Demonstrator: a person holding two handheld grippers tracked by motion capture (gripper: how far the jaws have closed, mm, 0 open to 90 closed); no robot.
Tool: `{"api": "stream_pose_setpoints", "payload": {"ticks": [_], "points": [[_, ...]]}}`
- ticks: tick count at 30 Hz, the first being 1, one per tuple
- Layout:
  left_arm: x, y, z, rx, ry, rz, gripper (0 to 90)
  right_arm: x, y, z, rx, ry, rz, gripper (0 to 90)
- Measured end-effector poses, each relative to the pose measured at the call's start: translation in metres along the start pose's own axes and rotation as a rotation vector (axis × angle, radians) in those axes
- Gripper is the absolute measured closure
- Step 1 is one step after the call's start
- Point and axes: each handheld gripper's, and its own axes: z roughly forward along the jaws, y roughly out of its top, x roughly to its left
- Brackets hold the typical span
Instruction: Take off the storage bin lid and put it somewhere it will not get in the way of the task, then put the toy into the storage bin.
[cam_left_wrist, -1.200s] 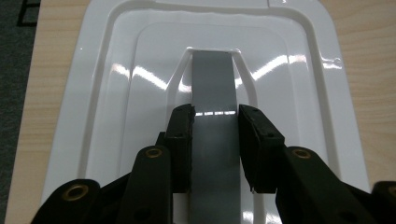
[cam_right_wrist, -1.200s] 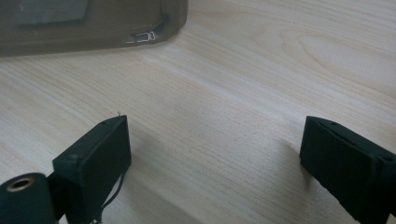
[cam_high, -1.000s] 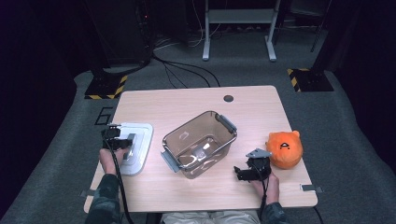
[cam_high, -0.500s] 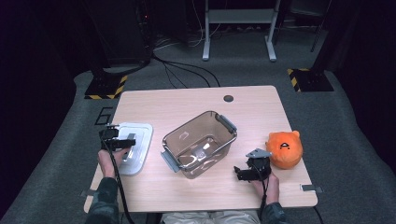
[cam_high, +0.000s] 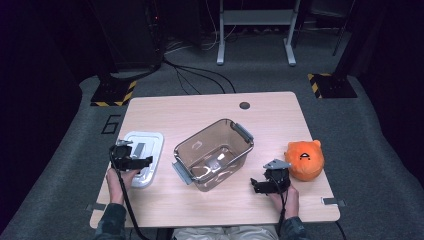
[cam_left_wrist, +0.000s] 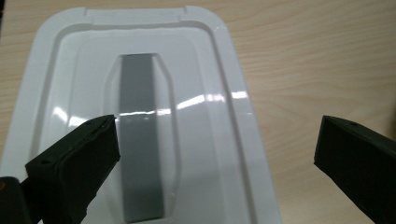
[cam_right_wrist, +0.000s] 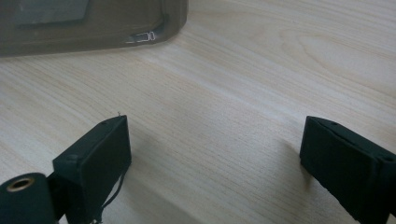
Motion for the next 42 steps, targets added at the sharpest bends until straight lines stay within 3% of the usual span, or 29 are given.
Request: {"api": "stream_pose_setpoints", "payload": {"ticks": [3, 6, 13, 17, 19, 21, 29, 34, 38, 42], "points": [[-0.009, -0.007, -0.002, -0.021, -0.024, 0.025, 0.0, 0.0, 0.0, 0.0, 0.0, 0.0, 0.0, 8.1], [-0.02, -0.014, -0.005, 0.0, -0.049, 0.07, 0.0, 0.0, 0.0, 0.0, 0.0, 0.0, -0.001, 8.0], [-0.041, -0.031, -0.007, -0.017, -0.109, 0.126, 0.0, 0.0, 0.0, 0.0, 0.0, 0.001, -0.001, 8.0], [-0.052, -0.04, -0.008, -0.044, -0.152, 0.186, 0.0, 0.0, 0.0, 0.0, 0.0, 0.0, -0.001, 8.1], [-0.056, -0.044, -0.008, -0.055, -0.168, 0.197, 0.0, 0.0, 0.0, 0.0, 0.0, 0.001, -0.001, 8.0], [-0.068, -0.05, -0.008, -0.055, -0.19, 0.233, 0.0, 0.0, 0.0, 0.0, 0.001, 0.001, -0.001, 8.0], [-0.092, -0.061, 0.002, -0.01, -0.211, 0.317, 0.0, 0.0, 0.0, 0.0, 0.001, -0.002, -0.001, 8.0], [-0.102, -0.066, 0.011, 0.008, -0.215, 0.328, 0.0, 0.002, 0.0, 0.0, 0.001, -0.004, 0.007, 7.2], [-0.108, -0.069, 0.017, 0.018, -0.204, 0.339, 0.0, 0.008, 0.001, -0.004, 0.009, -0.02, -0.017, 6.4], [-0.113, -0.073, 0.021, 0.028, -0.202, 0.356, 0.0, 0.013, 0.005, -0.008, 0.011, -0.007, -0.033, 6.6]]}}
